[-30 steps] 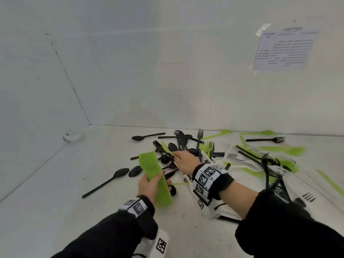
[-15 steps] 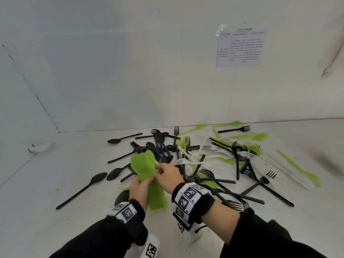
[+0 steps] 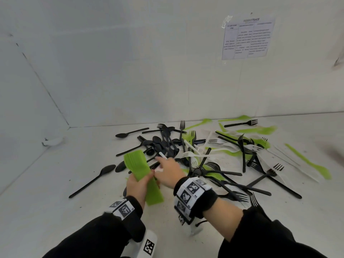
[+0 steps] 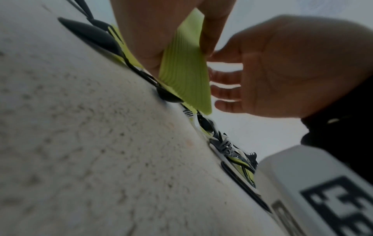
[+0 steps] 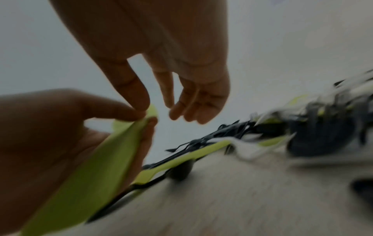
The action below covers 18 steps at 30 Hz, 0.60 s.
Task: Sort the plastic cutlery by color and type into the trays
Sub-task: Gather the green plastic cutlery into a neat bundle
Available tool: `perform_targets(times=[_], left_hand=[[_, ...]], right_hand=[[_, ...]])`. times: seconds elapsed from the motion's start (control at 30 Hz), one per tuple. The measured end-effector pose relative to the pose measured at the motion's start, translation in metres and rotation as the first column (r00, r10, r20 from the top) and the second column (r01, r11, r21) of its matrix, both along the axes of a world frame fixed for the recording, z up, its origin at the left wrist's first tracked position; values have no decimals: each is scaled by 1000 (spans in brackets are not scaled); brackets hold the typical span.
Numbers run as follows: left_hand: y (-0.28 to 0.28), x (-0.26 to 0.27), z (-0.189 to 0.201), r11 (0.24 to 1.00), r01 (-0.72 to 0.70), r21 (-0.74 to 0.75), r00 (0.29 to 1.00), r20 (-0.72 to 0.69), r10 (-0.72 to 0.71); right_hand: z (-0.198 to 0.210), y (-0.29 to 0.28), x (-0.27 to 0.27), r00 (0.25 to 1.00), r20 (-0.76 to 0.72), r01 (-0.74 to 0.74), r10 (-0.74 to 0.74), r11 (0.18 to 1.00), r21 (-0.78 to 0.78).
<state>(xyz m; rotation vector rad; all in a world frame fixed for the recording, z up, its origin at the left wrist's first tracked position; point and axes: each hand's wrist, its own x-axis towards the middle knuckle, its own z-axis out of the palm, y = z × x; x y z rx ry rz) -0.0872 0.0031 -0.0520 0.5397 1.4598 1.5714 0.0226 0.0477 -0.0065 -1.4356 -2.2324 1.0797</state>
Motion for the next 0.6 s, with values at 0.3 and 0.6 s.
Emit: perform_targets(times=[0.3,0.6], left_hand=[[0,15,4,998,59,18,998,9,-59],[16,39,-1,996,93,-4,995,-24,-93]], right_hand=[[-19,33,33,822,568,49,-35,999,-10],[-13,28,38,933,324,-179,158,983,37]])
